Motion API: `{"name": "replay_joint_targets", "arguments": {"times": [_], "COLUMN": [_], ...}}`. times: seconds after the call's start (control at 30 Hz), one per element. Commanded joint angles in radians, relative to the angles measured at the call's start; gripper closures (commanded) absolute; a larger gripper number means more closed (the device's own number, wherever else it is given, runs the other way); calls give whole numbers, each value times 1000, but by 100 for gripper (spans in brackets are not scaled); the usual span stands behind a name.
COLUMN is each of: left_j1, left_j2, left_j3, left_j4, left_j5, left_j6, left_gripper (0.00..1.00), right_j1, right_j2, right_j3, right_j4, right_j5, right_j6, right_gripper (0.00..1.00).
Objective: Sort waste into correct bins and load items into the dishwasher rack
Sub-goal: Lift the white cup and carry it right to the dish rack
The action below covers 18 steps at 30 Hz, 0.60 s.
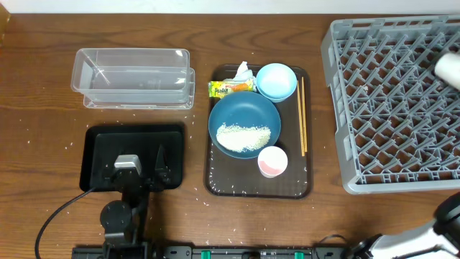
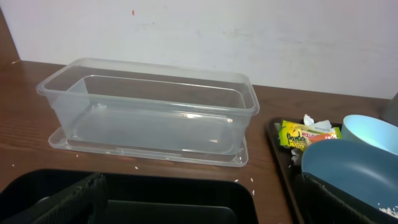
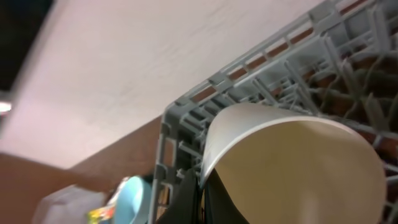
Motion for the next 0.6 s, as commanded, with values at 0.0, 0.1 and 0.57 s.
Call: {"name": "replay_joint_targets", "arguments": {"times": [0.0, 0.1, 0.57], "left_j1": [-4, -4, -4], "left_j2": [-6, -6, -6], "left_j3": [-27, -27, -27], "left_j4": [-18, -18, -18], "left_j5": [0, 0, 0], "left_j6": [10, 10, 10], "left_gripper": [2, 2, 2], "right_j1": [-42, -72, -218], "right_j2": [100, 175, 231], "right_j3": [6, 6, 6], "right_j4": [24, 28, -87], "right_j5": [-265, -272, -171], "right_j6": [56, 93, 157], "right_gripper": [99, 99, 99]}}
